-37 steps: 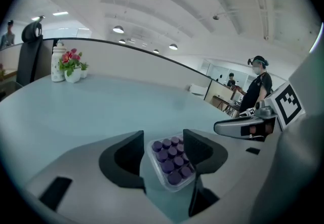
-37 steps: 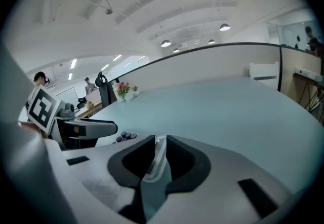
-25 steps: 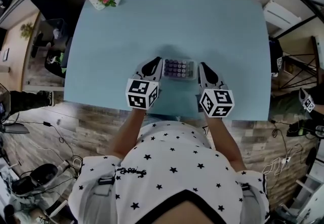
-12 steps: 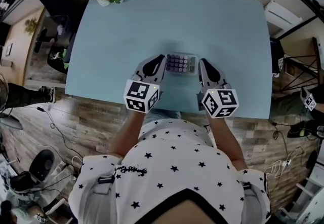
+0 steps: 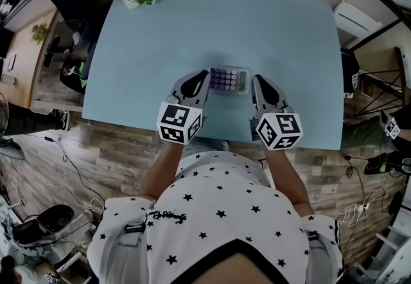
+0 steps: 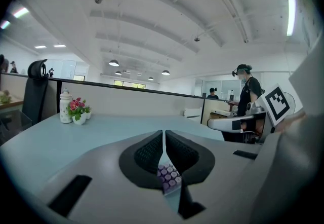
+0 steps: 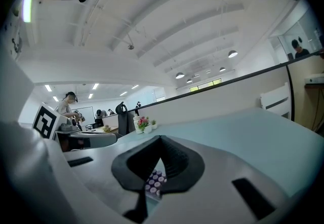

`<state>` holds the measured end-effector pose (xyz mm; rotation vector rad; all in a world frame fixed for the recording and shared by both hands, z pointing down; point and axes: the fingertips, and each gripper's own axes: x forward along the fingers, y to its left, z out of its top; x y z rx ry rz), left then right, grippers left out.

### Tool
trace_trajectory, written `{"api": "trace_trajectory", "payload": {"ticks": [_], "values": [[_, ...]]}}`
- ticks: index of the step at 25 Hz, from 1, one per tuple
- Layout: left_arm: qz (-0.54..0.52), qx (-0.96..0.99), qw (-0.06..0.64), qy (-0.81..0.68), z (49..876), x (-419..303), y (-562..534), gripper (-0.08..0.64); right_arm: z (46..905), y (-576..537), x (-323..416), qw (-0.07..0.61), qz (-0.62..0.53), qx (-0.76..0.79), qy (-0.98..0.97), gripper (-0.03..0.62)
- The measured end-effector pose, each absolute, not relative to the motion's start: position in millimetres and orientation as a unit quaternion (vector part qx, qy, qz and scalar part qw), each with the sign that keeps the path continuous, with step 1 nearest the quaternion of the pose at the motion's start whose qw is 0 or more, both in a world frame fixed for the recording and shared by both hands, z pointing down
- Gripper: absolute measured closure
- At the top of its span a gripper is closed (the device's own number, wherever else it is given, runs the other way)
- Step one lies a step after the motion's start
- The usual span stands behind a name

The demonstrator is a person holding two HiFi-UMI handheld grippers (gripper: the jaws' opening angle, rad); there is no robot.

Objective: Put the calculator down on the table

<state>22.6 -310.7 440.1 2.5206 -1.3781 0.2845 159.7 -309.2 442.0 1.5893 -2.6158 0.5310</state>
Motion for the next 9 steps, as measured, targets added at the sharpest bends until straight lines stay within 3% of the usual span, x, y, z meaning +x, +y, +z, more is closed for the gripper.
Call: {"api": "trace_trajectory", "payload": {"ticks": [9], "values": [[0.099, 0.865, 0.132, -0.473, 441.6, 20.4, -308.1, 0.518, 443.3, -308.7, 158.5, 0.015, 0.179, 0.511, -0.841, 0.597]]}}
